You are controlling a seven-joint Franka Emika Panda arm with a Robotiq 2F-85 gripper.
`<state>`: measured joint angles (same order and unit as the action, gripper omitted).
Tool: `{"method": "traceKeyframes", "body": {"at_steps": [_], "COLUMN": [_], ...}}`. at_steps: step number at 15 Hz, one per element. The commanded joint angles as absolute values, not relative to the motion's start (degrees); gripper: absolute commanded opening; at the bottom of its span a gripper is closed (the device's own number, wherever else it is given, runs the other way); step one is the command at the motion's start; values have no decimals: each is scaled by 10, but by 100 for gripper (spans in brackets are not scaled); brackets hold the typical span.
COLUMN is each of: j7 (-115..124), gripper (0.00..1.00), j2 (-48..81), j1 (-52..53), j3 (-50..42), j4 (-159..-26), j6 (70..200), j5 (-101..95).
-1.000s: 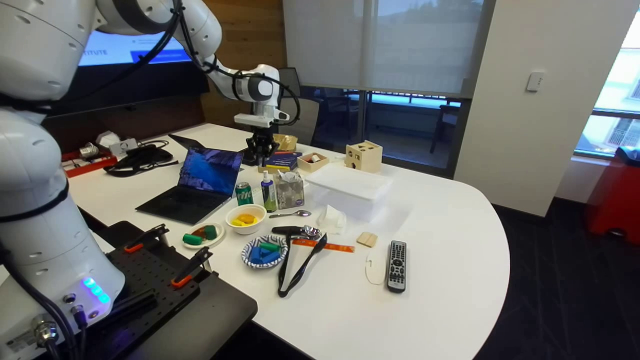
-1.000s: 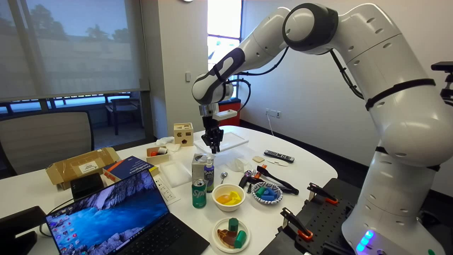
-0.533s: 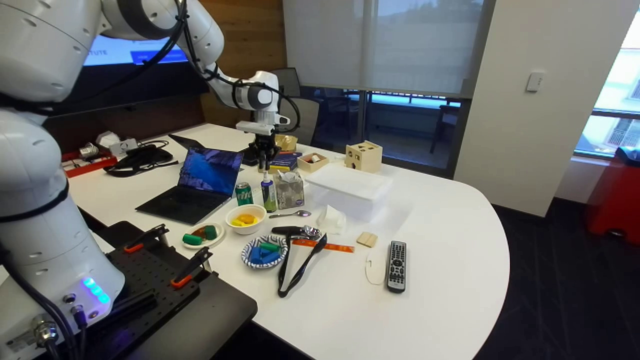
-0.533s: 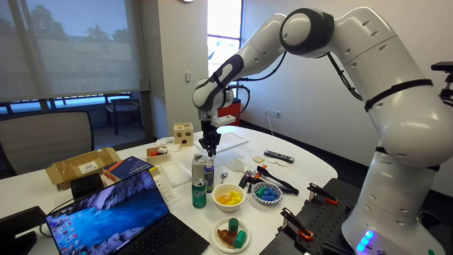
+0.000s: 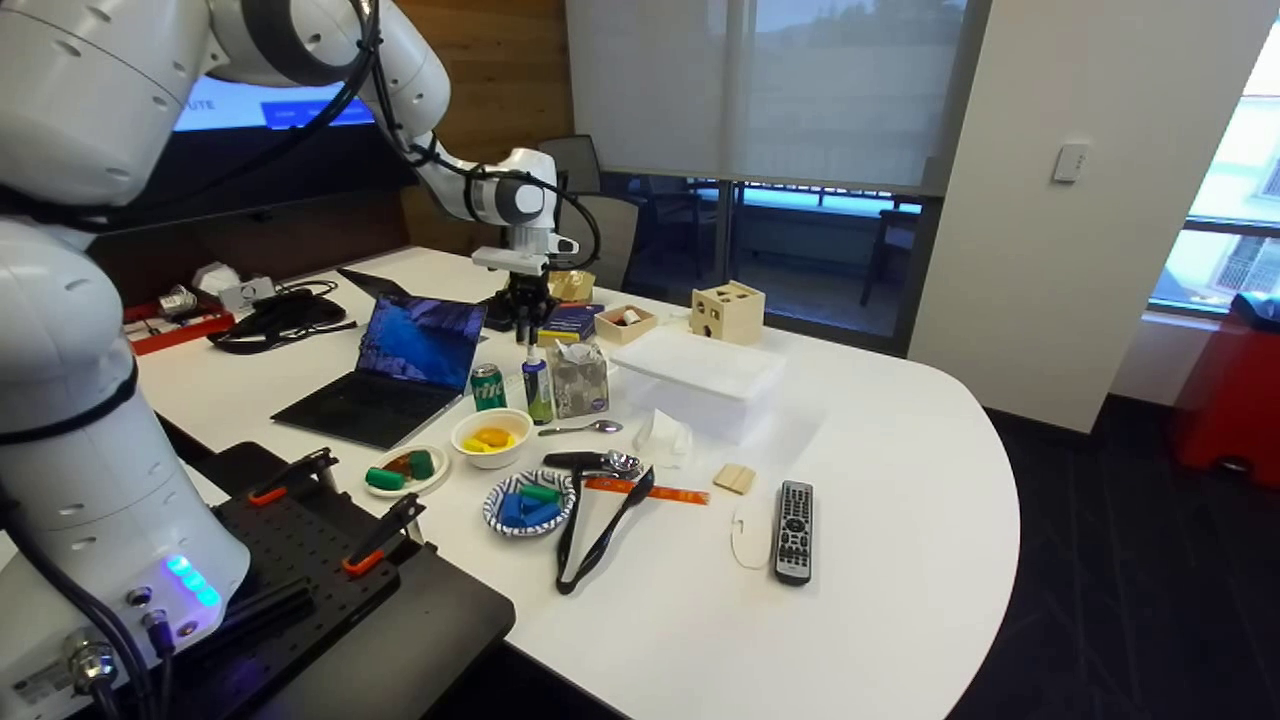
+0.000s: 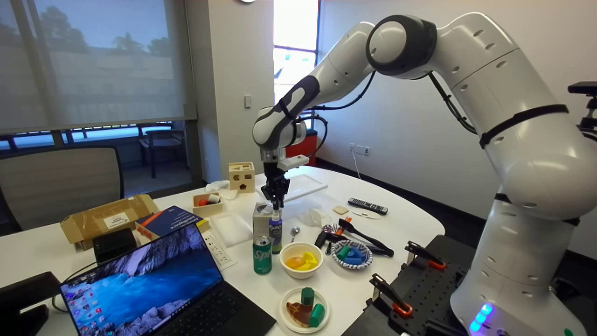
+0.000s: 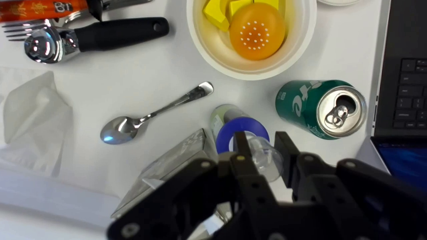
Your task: Place the cap on the blue spray bottle
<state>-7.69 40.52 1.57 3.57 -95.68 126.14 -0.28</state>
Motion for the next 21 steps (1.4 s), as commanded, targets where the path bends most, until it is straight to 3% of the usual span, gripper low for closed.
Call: {"method": "traceKeyframes", "body": {"at_steps": [1,21], "j7": [-80,-66], "gripper": [6,6], "j2": [410,434], "j1": [21,37], "j3": [37,23], "j4": [-945,-909], "j6": [1259,1242], "j5": [-11,-37]}}
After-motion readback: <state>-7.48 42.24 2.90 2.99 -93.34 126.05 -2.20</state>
